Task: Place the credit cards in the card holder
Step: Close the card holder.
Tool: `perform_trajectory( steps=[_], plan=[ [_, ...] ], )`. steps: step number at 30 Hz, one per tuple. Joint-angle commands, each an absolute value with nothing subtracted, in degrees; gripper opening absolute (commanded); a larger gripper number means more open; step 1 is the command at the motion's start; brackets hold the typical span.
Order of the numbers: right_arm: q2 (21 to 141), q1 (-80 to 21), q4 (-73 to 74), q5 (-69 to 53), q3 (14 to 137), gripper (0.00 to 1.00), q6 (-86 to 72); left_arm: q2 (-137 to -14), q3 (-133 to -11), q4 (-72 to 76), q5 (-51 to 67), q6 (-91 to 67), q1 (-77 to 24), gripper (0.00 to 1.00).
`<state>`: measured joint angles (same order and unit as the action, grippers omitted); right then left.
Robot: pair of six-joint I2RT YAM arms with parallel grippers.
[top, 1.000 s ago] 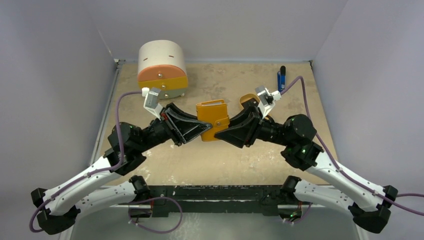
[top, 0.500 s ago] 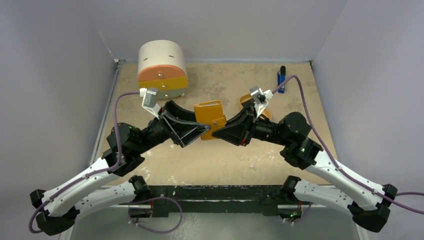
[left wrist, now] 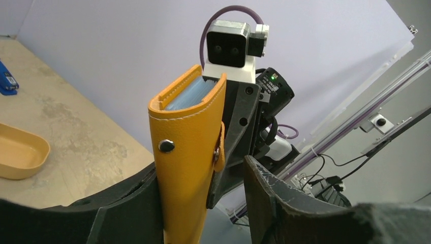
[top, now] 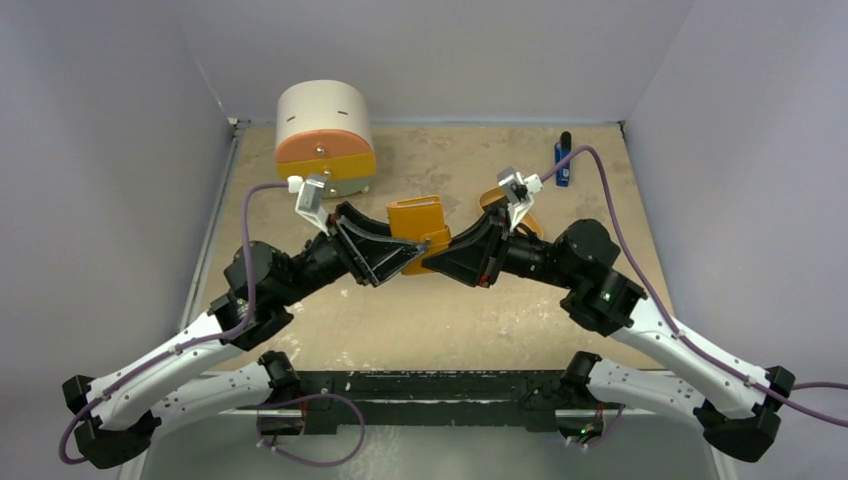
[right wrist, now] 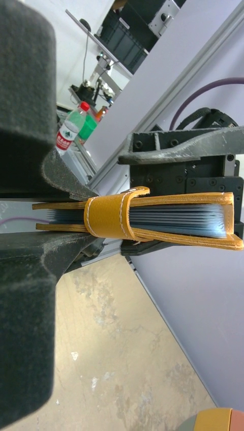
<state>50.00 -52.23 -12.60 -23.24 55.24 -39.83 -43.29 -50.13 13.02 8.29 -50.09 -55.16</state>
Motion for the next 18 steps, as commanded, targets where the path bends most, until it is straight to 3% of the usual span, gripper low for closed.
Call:
perform_trajectory(
  steps=[1, 5, 18],
  plan=[
    [50.2, -52.1, -14.6, -20.4, 58.4, 0.0, -39.3, -43.7, -52.9, 13.3, 9.6, -49.3, -55.4, 0.55],
    [50.3, -52.1, -14.3, -20.4, 58.5, 0.0, -39.5, -43.9, -53.0, 12.5, 9.5, -48.7, -55.4, 0.52],
    [49.6, -52.1, -15.4, -21.3, 57.4, 0.0, -39.8, -42.8, -52.4, 12.6, 10.0, -48.2, -55.4, 0.0]
  ],
)
